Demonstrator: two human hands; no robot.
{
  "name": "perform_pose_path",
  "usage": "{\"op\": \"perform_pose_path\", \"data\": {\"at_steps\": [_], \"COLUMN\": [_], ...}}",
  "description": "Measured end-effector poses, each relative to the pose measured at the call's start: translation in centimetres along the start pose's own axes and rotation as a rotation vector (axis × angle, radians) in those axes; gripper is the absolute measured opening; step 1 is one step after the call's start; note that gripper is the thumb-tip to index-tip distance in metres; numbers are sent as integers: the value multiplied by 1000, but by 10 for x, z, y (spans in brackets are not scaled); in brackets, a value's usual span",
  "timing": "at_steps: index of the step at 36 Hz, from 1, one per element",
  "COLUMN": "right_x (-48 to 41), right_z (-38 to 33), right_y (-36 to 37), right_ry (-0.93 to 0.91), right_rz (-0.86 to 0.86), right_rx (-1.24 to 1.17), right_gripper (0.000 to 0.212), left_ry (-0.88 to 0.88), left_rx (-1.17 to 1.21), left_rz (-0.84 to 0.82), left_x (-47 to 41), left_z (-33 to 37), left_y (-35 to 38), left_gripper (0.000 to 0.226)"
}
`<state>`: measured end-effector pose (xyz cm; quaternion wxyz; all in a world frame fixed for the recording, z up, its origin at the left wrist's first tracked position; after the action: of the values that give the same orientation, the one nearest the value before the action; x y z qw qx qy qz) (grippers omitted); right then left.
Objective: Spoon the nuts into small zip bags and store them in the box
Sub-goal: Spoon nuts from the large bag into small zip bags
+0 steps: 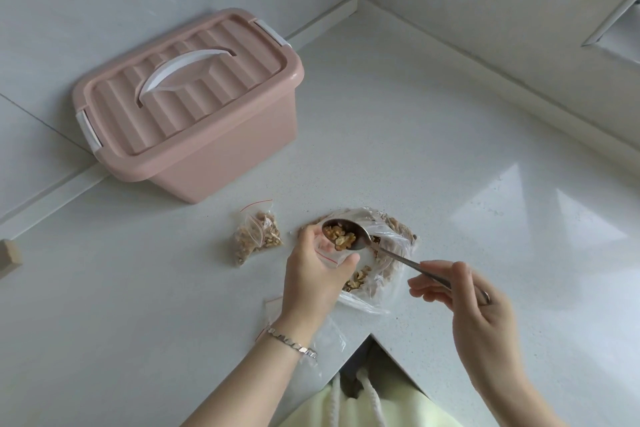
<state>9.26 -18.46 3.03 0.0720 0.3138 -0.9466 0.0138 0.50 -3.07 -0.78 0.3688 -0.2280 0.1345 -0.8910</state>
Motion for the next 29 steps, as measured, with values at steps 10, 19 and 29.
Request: {"op": "perform_pose_path", "data": {"at_steps": [10,19,29], "right_x": [11,8,-14], "right_z": [-10,-10,46], "right_y": [3,-5,-22], "right_ry": [-299,-359,-21], "right_rz": [-123,-24,-43], "right_rx": [407,380,554], "right_gripper": [34,32,31], "left_ry": [45,121,115], "left_rx": [-30,-35,22], "left_rz": [18,38,89], "left_x": [1,3,9], "left_z": [-2,-9,-24], "left_y": [0,1,-11], "left_gripper": [39,36,38]}}
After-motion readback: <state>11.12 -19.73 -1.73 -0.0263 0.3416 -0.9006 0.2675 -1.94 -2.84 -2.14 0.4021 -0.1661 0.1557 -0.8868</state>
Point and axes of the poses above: each hand's wrist, its own x-axis away from the middle knuckle, its own y-axis out of the palm, z = x × y, the point moved 2 cm from there along -x, towards the middle knuckle, and after that the axes turned 6 degrees about -z, right-handed, at the moved point
